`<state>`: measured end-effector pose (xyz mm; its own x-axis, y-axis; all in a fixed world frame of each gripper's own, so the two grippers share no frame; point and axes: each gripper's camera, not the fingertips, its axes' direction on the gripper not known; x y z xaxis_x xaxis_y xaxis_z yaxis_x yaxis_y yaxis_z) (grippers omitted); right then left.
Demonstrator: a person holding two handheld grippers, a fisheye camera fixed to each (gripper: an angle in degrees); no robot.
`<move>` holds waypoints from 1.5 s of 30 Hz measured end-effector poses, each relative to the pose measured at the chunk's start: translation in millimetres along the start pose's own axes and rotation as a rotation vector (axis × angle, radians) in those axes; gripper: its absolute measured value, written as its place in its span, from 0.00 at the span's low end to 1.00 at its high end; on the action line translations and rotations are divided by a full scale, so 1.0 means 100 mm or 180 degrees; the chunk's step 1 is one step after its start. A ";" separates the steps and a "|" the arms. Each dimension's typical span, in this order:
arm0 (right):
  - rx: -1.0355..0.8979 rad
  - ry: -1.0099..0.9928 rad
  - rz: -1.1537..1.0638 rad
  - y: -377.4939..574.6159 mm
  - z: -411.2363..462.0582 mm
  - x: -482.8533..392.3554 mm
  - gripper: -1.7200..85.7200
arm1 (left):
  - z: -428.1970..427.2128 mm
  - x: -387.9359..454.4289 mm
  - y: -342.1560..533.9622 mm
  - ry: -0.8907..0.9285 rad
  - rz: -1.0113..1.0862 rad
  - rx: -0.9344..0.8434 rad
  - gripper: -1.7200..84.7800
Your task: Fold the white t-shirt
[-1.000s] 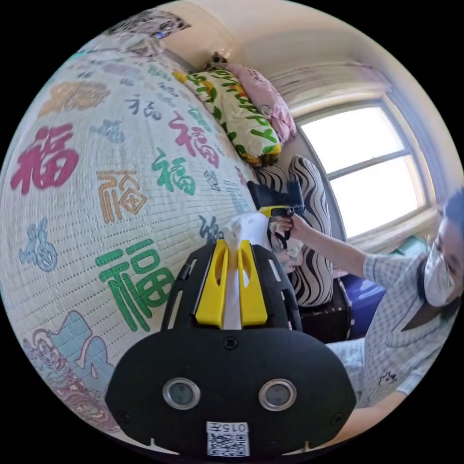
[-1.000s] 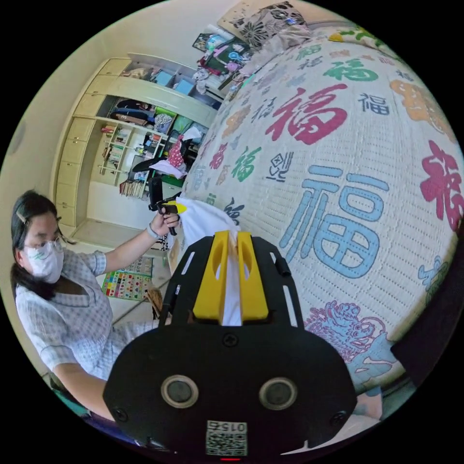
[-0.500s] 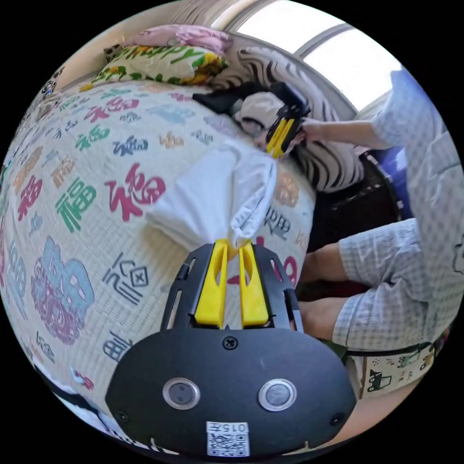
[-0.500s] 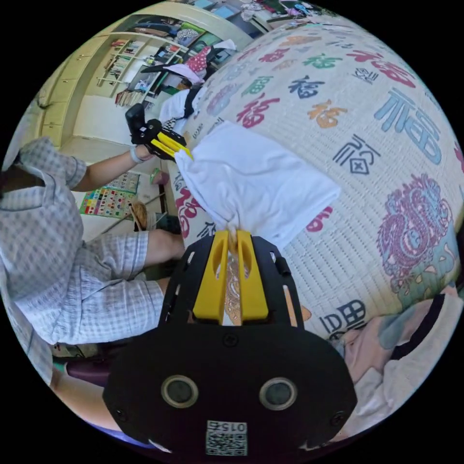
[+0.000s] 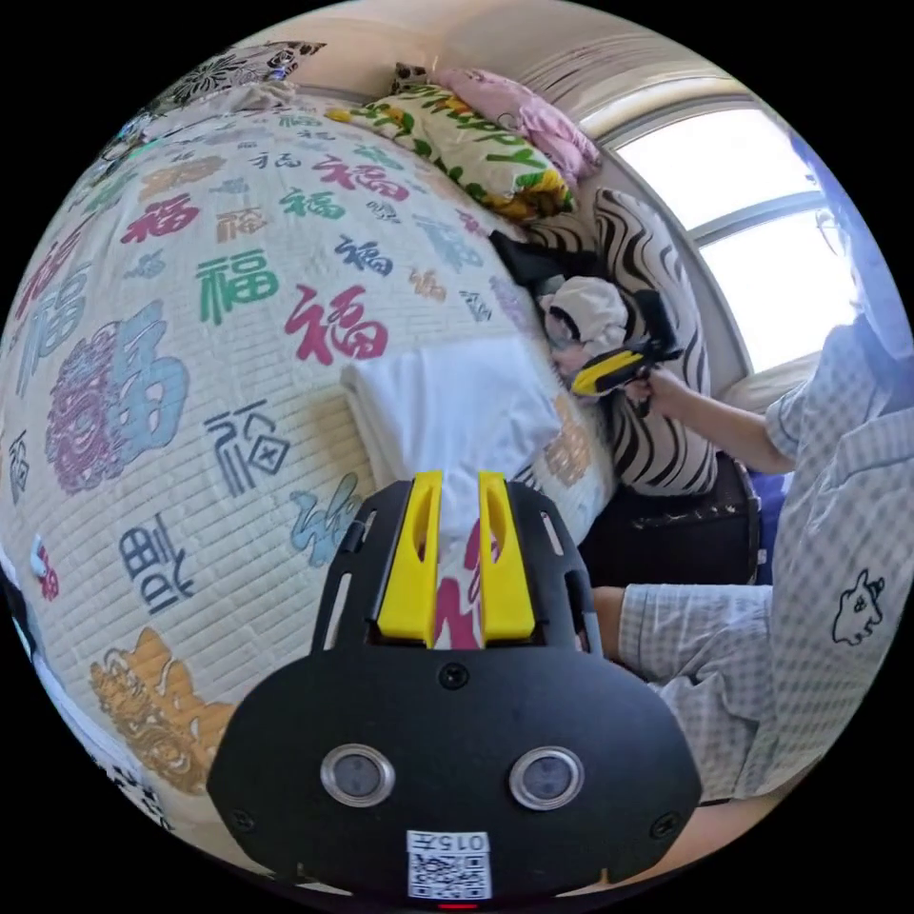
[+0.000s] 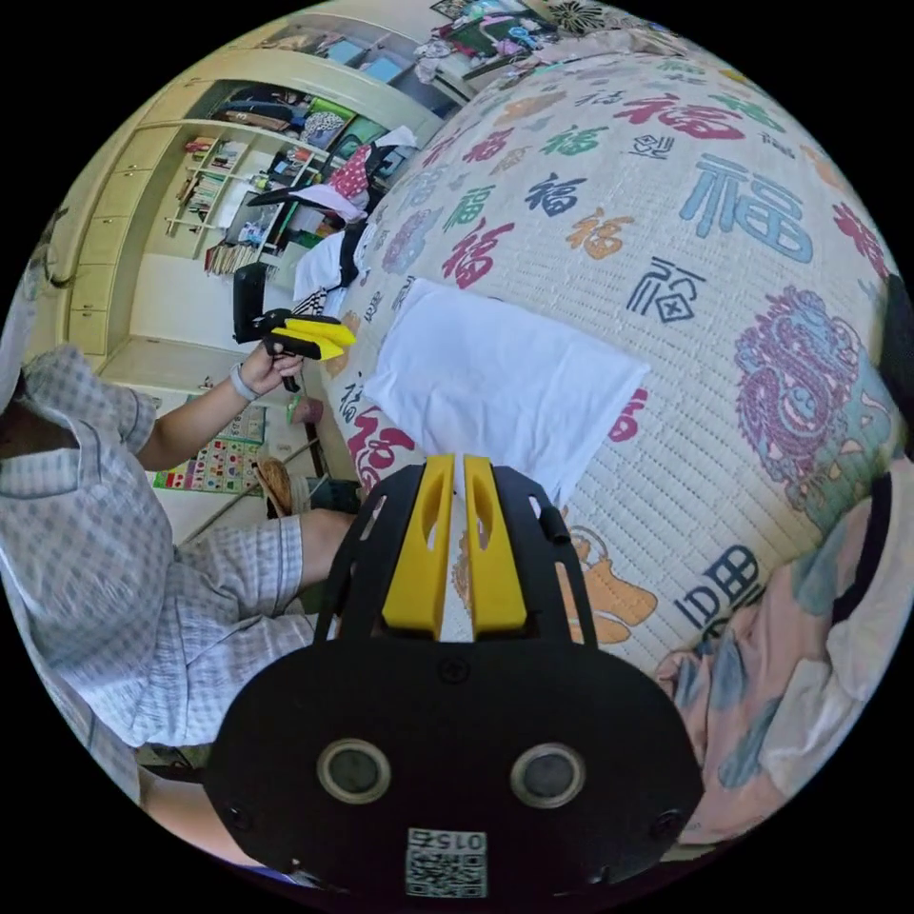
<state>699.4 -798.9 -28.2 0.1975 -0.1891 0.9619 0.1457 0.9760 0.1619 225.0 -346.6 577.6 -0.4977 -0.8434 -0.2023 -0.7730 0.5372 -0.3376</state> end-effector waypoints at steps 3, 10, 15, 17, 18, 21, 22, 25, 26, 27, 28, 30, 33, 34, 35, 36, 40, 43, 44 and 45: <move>-0.0341 -0.0053 -0.0023 -0.28 0.45 0.06 0.02 | 0.32 -0.08 -0.15 0.0155 -0.0090 -0.0205 0.09; -0.0442 -0.0326 0.0575 -0.41 0.49 0.53 0.01 | 0.31 -0.55 -0.07 0.0406 -0.0496 -0.0364 0.06; -0.1110 0.0015 0.0755 -1.24 0.30 0.64 0.01 | -0.03 -0.80 0.15 0.0320 -0.0947 0.0048 0.11; -0.1233 0.0310 0.0585 -1.89 0.21 0.56 0.01 | -0.11 -0.91 0.22 0.0327 -0.1135 0.0141 0.12; -0.1292 0.0363 0.0553 -2.05 0.20 0.54 0.01 | -0.18 -0.96 0.25 0.0328 -0.1233 0.0214 0.12; -0.1481 0.0492 0.0474 -2.69 0.11 0.37 0.01 | -0.34 -1.04 0.26 0.0302 -0.1350 0.0330 0.13; -0.1465 0.0571 0.0348 -2.87 0.06 0.25 0.01 | -0.40 -1.05 0.25 0.0255 -0.1355 0.0334 0.13; -0.1312 0.0794 0.0052 -3.11 -0.02 -0.02 0.02 | -0.51 -1.06 0.20 0.0167 -0.1284 0.0309 0.14; -0.1221 0.0731 -0.0055 -3.13 -0.03 -0.08 0.02 | -0.53 -1.06 0.19 0.0152 -0.1262 0.0300 0.14; -0.1179 0.0687 -0.0105 -3.13 -0.02 -0.10 0.02 | -0.56 -1.06 0.17 0.0125 -0.1218 0.0284 0.15; -0.1086 0.0576 -0.0211 -3.08 0.00 -0.12 0.03 | -0.59 -1.05 0.15 0.0094 -0.1169 0.0267 0.16; -0.0875 0.0394 -0.0314 -2.91 0.03 -0.09 0.05 | -0.63 -1.06 0.15 0.0061 -0.1103 0.0233 0.17; -0.0345 -0.0027 -0.0380 -2.33 0.06 0.16 0.09 | -0.69 -1.11 0.23 0.0058 -0.1089 0.0214 0.19; -0.0141 -0.0131 -0.0209 -2.04 0.12 0.36 0.10 | -0.73 -1.15 0.29 0.0039 -0.1115 0.0224 0.20; 0.0025 -0.0220 0.0040 -1.76 0.22 0.59 0.12 | -0.74 -1.18 0.33 0.0033 -0.1130 0.0222 0.21; 0.0081 -0.0296 0.0173 -1.63 0.29 0.71 0.13 | -0.75 -1.24 0.40 0.0037 -0.1161 0.0183 0.22; 0.0245 -0.0838 0.0793 -1.08 0.86 1.35 0.17 | -0.78 -1.46 0.63 0.0262 -0.1186 0.0256 0.24; 0.0305 -0.0939 0.0726 -1.12 1.16 1.44 0.15 | -0.91 -1.60 0.79 0.0457 -0.1078 0.0382 0.24; 0.0276 -0.0885 0.0668 -1.17 1.23 1.45 0.14 | -0.94 -1.63 0.83 0.0545 -0.1058 0.0440 0.24; 0.0273 -0.0907 0.0642 -1.20 1.26 1.46 0.14 | -0.97 -1.70 0.91 0.0787 -0.1015 0.0543 0.23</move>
<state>588.5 -929.9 120.8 -0.0661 0.0343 0.9972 0.0472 0.9984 -0.0312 200.8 -153.5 670.0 -0.3399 -0.9275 0.1558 -0.8376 0.2232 -0.4987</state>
